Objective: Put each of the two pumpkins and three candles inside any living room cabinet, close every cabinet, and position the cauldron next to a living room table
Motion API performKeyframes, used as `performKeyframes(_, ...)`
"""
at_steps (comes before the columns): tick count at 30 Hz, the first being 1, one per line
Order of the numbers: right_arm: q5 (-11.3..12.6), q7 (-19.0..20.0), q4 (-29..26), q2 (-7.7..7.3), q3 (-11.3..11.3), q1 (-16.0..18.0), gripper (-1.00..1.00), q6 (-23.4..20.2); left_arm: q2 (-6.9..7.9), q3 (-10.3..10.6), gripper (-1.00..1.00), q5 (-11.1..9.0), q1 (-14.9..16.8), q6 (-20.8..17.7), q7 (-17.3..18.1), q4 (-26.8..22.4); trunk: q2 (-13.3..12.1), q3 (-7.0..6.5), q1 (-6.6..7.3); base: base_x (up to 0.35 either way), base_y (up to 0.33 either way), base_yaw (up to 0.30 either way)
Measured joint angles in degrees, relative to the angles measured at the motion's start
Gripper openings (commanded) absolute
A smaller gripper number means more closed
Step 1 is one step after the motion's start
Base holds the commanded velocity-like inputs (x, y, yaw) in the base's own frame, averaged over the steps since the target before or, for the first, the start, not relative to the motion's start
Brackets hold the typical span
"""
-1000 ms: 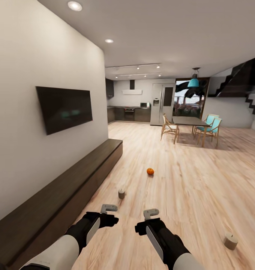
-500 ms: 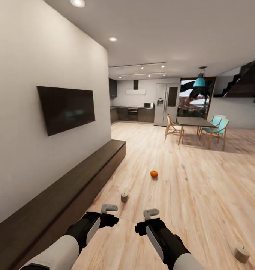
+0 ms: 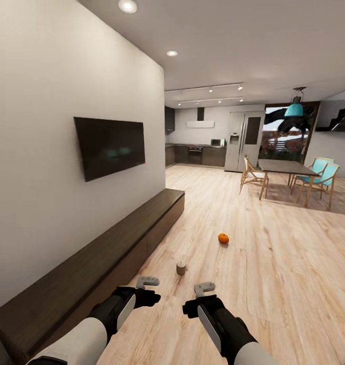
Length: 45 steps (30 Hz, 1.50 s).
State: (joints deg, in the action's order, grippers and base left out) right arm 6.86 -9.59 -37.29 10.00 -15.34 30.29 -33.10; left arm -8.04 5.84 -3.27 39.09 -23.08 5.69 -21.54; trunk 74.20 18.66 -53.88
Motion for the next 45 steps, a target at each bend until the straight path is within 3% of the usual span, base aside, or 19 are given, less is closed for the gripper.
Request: performKeyframes(45, 0.0, 0.08, -0.01, 0.0, 0.02, -0.01, 1.0, 0.05, -0.01, 0.05, 1.0, 0.0, -0.08, 0.01, -0.24, -0.06, 0.0, 0.0, 0.0, 0.046, 0.018, 0.004)
